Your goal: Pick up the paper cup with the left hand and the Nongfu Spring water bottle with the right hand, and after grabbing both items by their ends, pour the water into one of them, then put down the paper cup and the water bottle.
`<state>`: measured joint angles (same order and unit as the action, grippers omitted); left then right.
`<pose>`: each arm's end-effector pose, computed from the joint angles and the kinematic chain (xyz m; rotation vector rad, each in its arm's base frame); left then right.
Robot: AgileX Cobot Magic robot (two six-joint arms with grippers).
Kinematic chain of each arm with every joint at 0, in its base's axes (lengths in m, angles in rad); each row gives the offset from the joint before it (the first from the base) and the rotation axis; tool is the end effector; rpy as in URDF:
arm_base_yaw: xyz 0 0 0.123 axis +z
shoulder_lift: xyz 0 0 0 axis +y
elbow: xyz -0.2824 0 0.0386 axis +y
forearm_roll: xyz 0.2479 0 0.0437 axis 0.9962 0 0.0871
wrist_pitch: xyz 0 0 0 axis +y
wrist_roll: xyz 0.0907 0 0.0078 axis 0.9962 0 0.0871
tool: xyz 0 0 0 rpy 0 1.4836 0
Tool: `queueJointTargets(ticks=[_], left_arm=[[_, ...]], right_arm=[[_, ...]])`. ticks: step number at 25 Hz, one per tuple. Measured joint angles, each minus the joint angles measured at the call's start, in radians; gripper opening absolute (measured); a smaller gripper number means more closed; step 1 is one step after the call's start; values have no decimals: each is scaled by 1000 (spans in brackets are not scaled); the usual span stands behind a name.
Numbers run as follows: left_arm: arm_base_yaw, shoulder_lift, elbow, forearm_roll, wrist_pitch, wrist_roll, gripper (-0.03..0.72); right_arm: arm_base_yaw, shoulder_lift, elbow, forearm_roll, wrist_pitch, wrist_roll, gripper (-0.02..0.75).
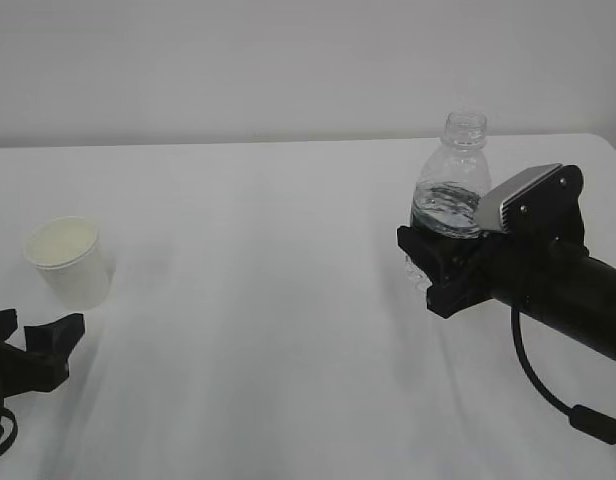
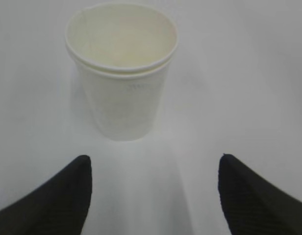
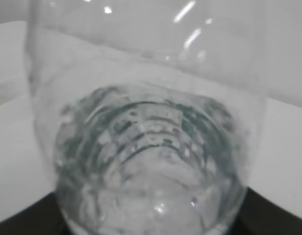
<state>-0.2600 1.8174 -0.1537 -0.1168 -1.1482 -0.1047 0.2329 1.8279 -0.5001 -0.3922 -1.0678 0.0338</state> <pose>0.2045 -0.0444 0.0986 0.0390 2.0022 -0.1585 0.2801 0.0978 0.1385 -0.5883 1.6789 0.3536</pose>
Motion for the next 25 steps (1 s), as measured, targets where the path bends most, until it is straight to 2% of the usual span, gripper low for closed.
queueJointTargets(ticks=[15, 25], left_arm=[[0, 0, -2, 71, 0, 56, 567], [0, 0, -9, 72, -2, 80, 561]], right_arm=[[0, 0, 0, -5, 0, 0, 414], [0, 0, 0, -5, 0, 0, 414]])
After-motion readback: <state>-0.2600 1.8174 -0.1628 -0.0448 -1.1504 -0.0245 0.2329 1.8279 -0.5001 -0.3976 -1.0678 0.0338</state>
